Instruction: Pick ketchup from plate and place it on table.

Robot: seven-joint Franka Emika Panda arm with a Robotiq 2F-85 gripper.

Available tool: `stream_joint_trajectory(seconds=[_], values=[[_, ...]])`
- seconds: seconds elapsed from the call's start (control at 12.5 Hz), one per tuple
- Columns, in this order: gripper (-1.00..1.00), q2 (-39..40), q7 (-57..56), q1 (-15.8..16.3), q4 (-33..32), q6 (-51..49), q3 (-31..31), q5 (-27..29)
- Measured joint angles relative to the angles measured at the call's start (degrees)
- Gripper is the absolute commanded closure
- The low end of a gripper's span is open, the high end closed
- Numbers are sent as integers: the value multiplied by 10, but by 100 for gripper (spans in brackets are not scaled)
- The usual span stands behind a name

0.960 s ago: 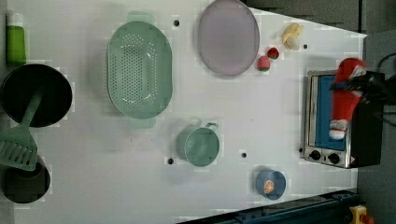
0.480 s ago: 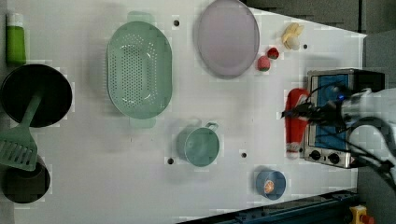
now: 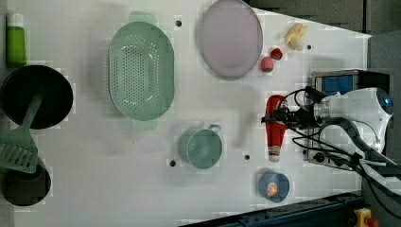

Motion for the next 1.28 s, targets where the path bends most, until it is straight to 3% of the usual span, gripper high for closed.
stream_joint_trajectory(seconds=[0.08,0.64,0.96,1.28], values=[[-99,0,0,1,-1,-3,0,2],[-100,-61,21,-2,44,-36,0,-3],[-100,-143,141,-4,144,-199,6,-1],[-100,-187,243,-3,299,-323,14,-3]])
